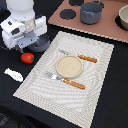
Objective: Place the pan onto the stove and place the fish and sausage into the pan.
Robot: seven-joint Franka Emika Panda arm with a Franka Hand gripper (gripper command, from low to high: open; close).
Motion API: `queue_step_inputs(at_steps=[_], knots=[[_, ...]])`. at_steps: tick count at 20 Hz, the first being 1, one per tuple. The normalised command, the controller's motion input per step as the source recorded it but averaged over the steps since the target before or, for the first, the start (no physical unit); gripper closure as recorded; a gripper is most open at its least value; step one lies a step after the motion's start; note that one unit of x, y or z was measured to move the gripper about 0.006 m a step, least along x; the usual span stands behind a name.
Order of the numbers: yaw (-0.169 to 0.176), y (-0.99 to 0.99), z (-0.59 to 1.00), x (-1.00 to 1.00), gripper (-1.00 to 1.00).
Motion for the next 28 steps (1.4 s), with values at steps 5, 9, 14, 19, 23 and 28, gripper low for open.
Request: queue_step_inputs(at_steps=[5,9,14,19,23,28], knots=[[0.000,0.00,-0.08,-0.12,1.00],[0.000,0.00,-0.12,-0.17,1.00],[0.000,0.00,-0.11,-0.13,1.00],[-0.004,-0.01,0.00,0.00,1.00],[-0.082,0.25,0.92,0.17,1.00],[-0.049,0.45,1.00,0.29,1.00]])
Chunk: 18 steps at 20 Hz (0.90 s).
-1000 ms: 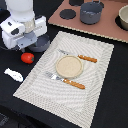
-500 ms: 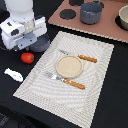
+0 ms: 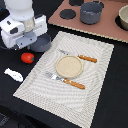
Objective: Place the pan onto the stove and place the fish and sausage into the pan.
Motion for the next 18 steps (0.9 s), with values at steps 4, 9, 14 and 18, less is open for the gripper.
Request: queue_step_inputs(at_steps=[4,9,14,18], knots=[[-0.003,0.62,1.00,0.28,1.00],[0.000,0.82,0.94,0.47,1.00],[0.000,0.98,0.55,0.62,1.00],[0.000,0.96,0.32,0.57,1.00]])
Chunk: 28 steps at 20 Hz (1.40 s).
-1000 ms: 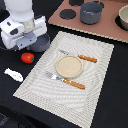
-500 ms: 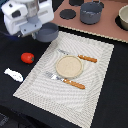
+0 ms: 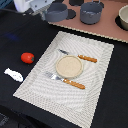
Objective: Place the pan onto the stove and place the fish and sausage into the pan.
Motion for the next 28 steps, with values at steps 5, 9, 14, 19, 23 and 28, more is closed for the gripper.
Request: queue_step_inputs(at_steps=[5,9,14,19,23,28], knots=[[0.000,0.89,0.18,0.54,1.00],[0.000,0.72,0.02,0.43,1.00],[0.000,0.62,-0.05,0.33,1.00],[0.000,0.55,-0.06,0.30,1.00],[0.000,0.49,-0.12,0.33,1.00],[0.000,0.40,-0.19,0.34,1.00]])
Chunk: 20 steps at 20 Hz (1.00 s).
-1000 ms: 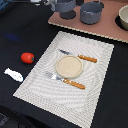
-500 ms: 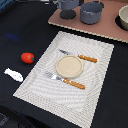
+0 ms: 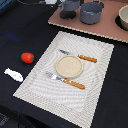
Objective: Place the pan onto the stove and place the fish and sausage into the pan.
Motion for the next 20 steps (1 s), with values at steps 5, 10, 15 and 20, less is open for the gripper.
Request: queue_step_inputs(at_steps=[5,10,15,20], knots=[[0.000,0.25,-0.23,0.22,1.00],[0.017,0.17,-0.26,-0.01,1.00],[0.042,0.15,-0.26,-0.24,1.00],[0.026,0.24,-0.19,-0.07,-1.00]])
